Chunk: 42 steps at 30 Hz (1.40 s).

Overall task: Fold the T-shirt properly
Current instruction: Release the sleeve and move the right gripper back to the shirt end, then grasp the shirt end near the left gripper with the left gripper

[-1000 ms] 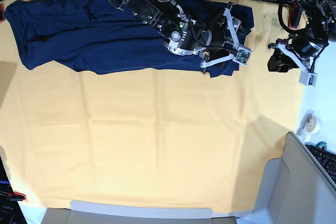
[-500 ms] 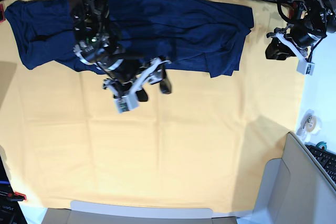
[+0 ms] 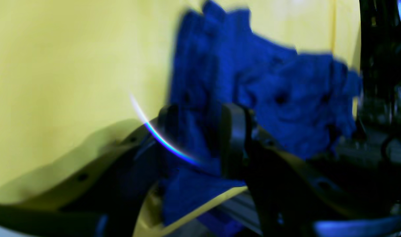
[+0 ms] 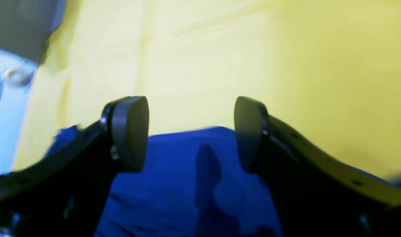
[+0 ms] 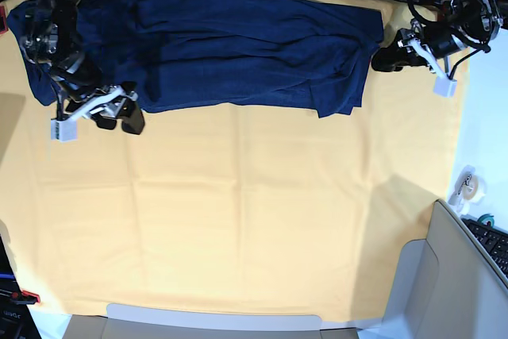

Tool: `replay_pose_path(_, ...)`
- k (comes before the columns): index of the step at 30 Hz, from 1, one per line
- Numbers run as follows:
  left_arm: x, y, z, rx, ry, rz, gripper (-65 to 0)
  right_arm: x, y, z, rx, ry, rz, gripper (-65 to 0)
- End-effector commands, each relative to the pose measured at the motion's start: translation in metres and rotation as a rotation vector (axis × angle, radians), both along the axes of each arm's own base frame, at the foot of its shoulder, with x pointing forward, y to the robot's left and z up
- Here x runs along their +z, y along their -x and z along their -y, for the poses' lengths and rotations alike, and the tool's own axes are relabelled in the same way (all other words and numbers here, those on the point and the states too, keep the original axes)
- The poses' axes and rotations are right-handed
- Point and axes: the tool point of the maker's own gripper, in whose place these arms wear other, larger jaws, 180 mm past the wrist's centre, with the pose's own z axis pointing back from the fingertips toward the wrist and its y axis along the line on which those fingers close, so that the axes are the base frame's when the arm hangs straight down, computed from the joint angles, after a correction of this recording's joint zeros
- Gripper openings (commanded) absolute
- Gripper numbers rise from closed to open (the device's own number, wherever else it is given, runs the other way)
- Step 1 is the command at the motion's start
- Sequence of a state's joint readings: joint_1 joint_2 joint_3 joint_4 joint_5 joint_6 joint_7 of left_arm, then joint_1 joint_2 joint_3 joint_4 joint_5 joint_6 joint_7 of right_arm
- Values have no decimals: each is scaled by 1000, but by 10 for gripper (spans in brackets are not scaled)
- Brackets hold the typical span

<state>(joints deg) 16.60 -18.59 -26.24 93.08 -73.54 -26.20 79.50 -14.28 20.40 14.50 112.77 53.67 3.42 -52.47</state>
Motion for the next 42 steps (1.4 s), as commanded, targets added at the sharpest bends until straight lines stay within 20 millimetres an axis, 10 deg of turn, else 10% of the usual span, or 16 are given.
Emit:
replay_pose_path(1,8,-4,4,-26,8,21,-433,17,-4,7,-6,-3,57,-247)
replay_pose_path(14,-20,-10,16,-106,-32,-59,-374,26,26,89,-216,37,47,-247)
replay_pose_path(28,-15,-18,-8,-113,-116,-50,-310,26,28,73,-134,46,88,-247)
replay_pose_path(42,-26,-12,46,-178,-13,-63,-310,24,30,73,-135,46,80,-247)
